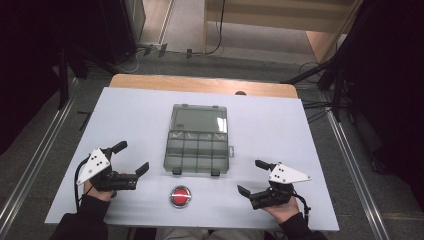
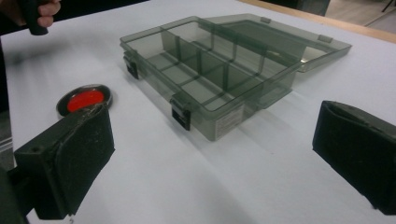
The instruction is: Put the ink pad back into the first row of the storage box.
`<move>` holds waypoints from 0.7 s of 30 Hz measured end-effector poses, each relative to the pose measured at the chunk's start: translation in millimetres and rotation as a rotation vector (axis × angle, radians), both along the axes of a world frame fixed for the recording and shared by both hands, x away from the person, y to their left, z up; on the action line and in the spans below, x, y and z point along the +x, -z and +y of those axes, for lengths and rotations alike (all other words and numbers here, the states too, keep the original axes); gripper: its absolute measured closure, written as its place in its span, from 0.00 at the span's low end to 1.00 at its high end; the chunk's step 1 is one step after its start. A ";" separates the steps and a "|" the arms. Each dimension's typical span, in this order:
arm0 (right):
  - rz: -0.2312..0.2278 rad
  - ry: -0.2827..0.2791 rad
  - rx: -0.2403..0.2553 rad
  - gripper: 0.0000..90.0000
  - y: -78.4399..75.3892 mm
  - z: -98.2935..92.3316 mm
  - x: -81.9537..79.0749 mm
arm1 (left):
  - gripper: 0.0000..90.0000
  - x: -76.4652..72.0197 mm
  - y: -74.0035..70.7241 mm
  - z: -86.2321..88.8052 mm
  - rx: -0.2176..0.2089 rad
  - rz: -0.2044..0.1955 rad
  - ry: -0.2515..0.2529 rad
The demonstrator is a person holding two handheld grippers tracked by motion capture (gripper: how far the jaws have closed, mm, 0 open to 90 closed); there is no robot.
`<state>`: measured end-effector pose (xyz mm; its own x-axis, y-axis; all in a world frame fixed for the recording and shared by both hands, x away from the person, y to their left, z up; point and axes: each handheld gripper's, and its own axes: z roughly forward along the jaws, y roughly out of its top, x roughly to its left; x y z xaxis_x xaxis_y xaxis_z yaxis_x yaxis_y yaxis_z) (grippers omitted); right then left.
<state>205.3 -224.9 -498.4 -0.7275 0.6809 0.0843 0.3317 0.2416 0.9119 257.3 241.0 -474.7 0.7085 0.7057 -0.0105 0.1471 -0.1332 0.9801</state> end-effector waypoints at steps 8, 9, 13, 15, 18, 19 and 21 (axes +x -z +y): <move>0.030 -0.070 -0.067 0.00 -5.9 18.5 2.6 | 0.00 -0.3 0.5 0.1 0.014 0.002 -0.006; 0.038 -0.084 -0.078 0.00 -6.6 23.2 2.7 | 0.00 -0.6 0.4 0.3 0.014 0.000 -0.006; 0.043 -0.113 -0.102 0.00 -8.9 33.2 2.7 | 0.00 -0.9 0.6 0.5 0.015 0.000 -0.009; 0.034 -0.127 -0.109 0.00 -10.9 37.8 2.6 | 0.00 -0.8 0.7 0.7 0.016 -0.001 -0.010; 0.034 -0.148 -0.123 0.00 -14.1 44.8 3.3 | 0.00 -0.4 1.2 1.0 0.016 0.001 -0.013; 0.034 -0.148 -0.123 0.00 -14.1 44.8 3.3 | 0.00 -0.4 1.2 1.0 0.018 0.002 -0.014; 0.041 -0.164 -0.132 0.00 -15.3 50.4 5.2 | 0.00 -1.0 1.1 0.8 0.022 0.000 -0.012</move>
<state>210.4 -174.6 -483.1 -0.8272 0.5609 0.0341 0.3144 0.4117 0.8554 256.4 241.7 -475.8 0.6997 0.7144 0.0046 0.1492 -0.1525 0.9770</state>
